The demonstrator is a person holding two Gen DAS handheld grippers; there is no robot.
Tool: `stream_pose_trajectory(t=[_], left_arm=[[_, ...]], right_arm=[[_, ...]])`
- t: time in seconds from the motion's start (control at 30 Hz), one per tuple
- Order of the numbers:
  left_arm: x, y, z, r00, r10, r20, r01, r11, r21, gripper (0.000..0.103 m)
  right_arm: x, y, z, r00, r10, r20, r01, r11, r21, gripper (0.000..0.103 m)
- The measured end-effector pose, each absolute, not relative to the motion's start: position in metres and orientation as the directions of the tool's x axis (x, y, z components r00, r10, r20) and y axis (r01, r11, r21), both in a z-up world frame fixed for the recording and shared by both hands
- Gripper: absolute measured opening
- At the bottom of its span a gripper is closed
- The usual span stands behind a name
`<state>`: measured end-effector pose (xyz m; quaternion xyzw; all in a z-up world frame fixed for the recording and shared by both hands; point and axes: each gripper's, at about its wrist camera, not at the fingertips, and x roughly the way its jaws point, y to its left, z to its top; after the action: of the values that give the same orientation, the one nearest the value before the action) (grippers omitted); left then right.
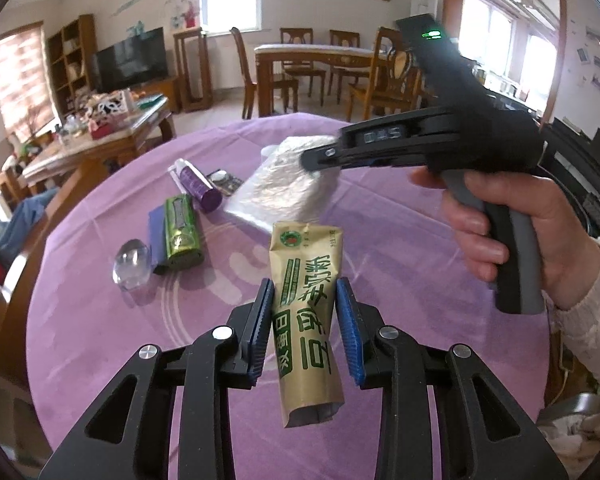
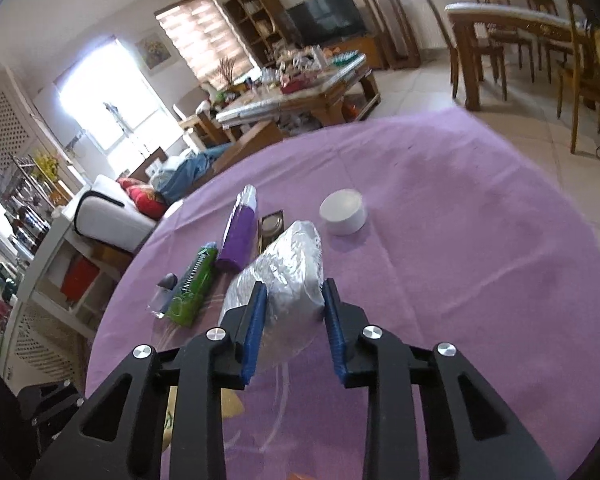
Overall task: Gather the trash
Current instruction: 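Grasp the beige milk pouch with the left tool while the right tool grasps the foil bag, then carry the milk pouch and foil bag to the bin and open both tools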
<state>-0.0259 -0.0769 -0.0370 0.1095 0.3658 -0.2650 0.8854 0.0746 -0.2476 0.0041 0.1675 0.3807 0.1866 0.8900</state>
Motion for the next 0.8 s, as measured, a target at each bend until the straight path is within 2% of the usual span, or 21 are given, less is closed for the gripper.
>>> stream_pose_trajectory(t=[0.27, 0.57, 0.8], left_arm=[[-0.031, -0.089, -0.027, 0.587, -0.424, -0.69, 0.578, 0.816, -0.009, 0.031], [-0.014, -0.107, -0.018, 0.514, -0.567, -0.644, 0.618, 0.765, -0.181, 0.03], [0.001, -0.158, -0.01, 0.445, -0.649, -0.617, 0.671, 0.698, -0.25, 0.03]], right_arm=[[0.017, -0.302, 0.039, 0.774, 0.349, -0.528, -0.147, 0.911, 0.386, 0.028], [-0.052, -0.388, 0.055, 0.883, 0.149, -0.445, 0.029, 0.929, 0.369, 0.026], [-0.096, -0.452, 0.05, 0.901, 0.006, -0.433, 0.168, 0.917, 0.362, 0.024]])
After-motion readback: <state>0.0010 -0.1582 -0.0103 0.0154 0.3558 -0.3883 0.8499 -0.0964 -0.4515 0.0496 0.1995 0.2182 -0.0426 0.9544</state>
